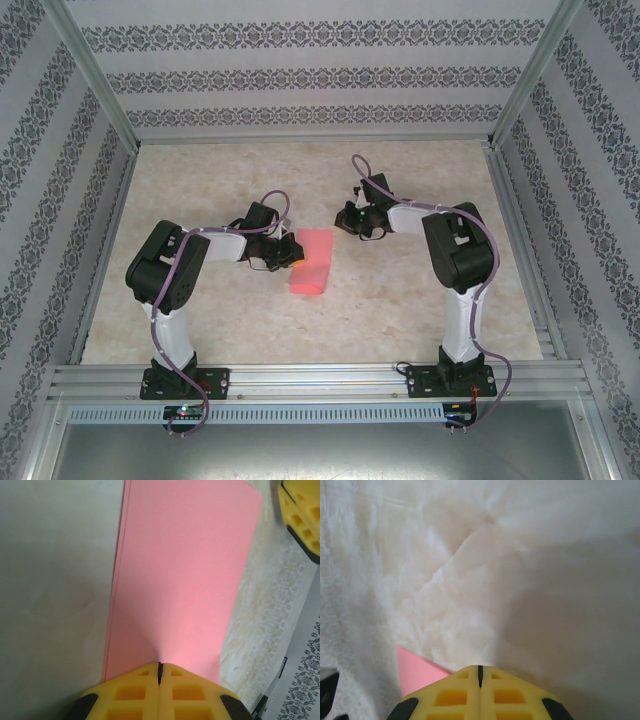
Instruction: Fold a paper plane with a square sheet of paper (pick it up from the middle)
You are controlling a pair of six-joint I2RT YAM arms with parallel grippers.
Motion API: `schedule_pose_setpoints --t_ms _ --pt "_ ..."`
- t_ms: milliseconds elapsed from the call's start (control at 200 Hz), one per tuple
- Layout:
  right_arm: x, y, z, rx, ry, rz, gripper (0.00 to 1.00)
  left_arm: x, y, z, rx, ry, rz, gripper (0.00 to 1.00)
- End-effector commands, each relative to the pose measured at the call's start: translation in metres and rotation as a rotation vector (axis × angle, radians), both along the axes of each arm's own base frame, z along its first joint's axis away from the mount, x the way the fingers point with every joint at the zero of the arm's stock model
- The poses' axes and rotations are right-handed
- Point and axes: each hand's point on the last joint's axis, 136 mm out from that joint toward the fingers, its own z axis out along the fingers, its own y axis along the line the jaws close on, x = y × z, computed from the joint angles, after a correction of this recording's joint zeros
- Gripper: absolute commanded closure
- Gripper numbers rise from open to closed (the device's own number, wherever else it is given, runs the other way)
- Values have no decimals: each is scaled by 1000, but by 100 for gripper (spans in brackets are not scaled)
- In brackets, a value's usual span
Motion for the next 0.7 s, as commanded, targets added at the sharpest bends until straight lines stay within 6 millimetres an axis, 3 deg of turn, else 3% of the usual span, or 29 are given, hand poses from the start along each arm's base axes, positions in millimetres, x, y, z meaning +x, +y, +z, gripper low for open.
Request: schedule_pose_setpoints --t_ms 0,200,330,525,699 --pt "-32 14 30 20 -41 60 100 -106 77 -106 407 431 52 100" --pt "-91 50 22 81 45 158 100 -105 77 -106 409 424 54 100" --pt "-106 60 11 69 79 181 100 -104 80 -106 425 420 55 100" --pt "-113 56 -12 11 132 210 100 -104 81 -106 435 417 52 100" --pt "-134 41 -29 -23 195 253 100 -106 82 -108 439 422 52 100"
